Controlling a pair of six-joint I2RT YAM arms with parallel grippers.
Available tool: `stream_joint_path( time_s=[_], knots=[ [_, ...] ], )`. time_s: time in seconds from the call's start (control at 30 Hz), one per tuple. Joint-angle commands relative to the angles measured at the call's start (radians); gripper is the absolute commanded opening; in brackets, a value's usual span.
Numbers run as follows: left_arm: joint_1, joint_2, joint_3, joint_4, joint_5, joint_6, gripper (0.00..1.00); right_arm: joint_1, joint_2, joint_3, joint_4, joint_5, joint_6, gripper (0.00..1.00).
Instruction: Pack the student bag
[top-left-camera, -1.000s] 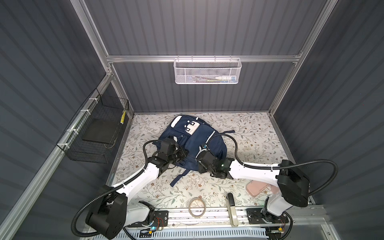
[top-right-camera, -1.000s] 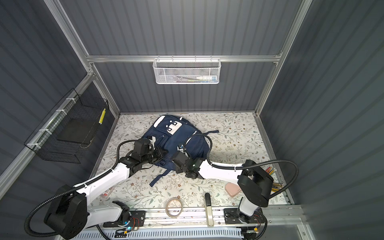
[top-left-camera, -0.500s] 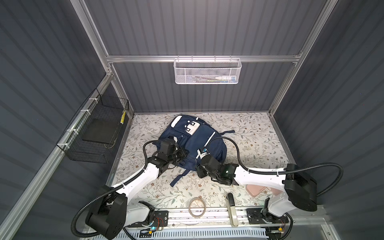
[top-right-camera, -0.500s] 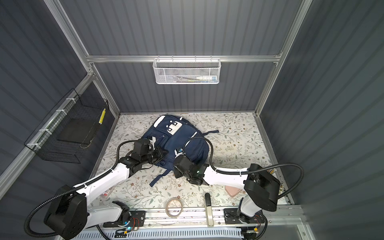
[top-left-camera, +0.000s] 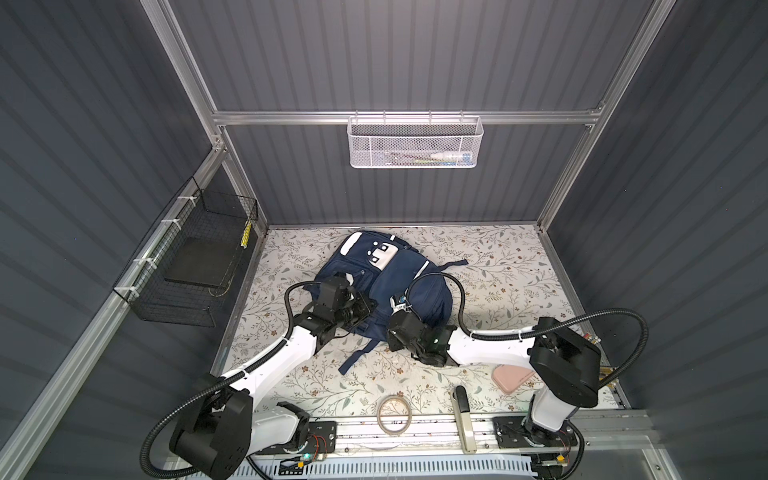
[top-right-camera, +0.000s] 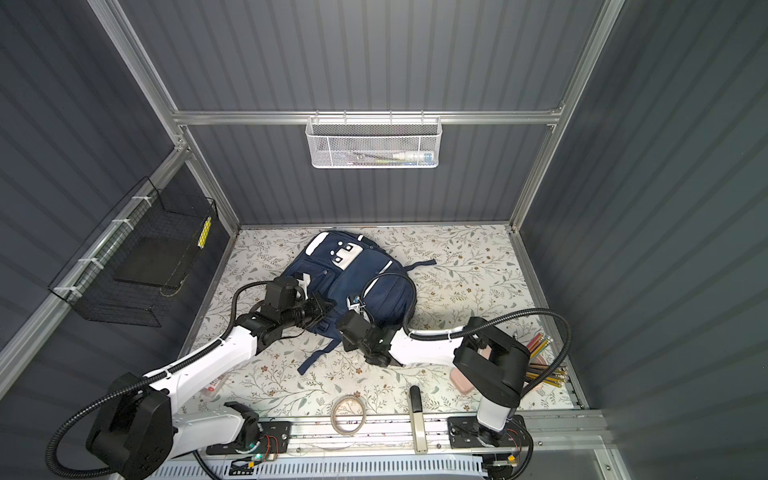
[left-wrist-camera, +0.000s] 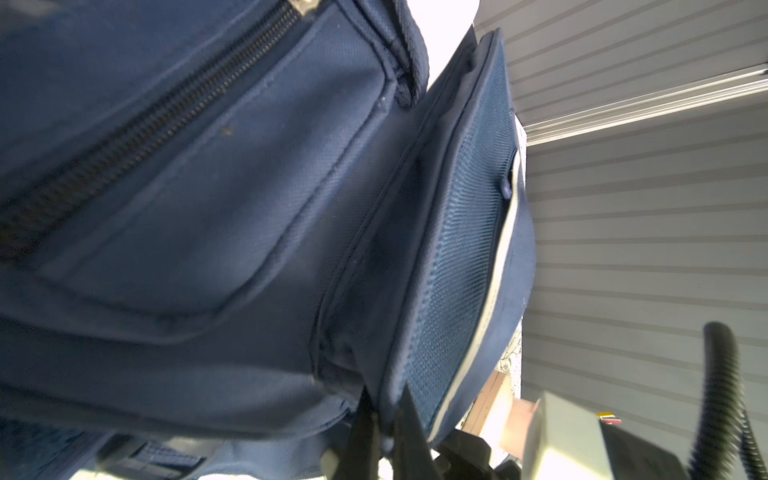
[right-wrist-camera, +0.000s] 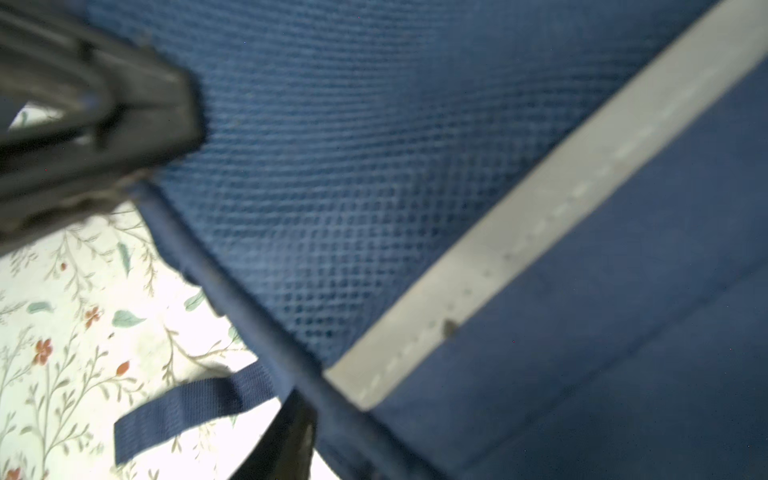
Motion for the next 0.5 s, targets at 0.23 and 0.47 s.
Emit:
stream_joint_path(
  time_s=[0.23, 0.47],
  knots=[
    [-0.011, -0.064, 0.0, -0.021, 0.08, 0.034, 0.0, -0.02, -0.057, 0.026, -0.042, 0.059, -0.021, 0.01],
    [-0.006, -0.11, -0.003, -0.034, 0.018, 0.046, 0.0, -0.061, -0.175, -0.05, -0.195, 0.001, -0.012, 0.0]
  ],
)
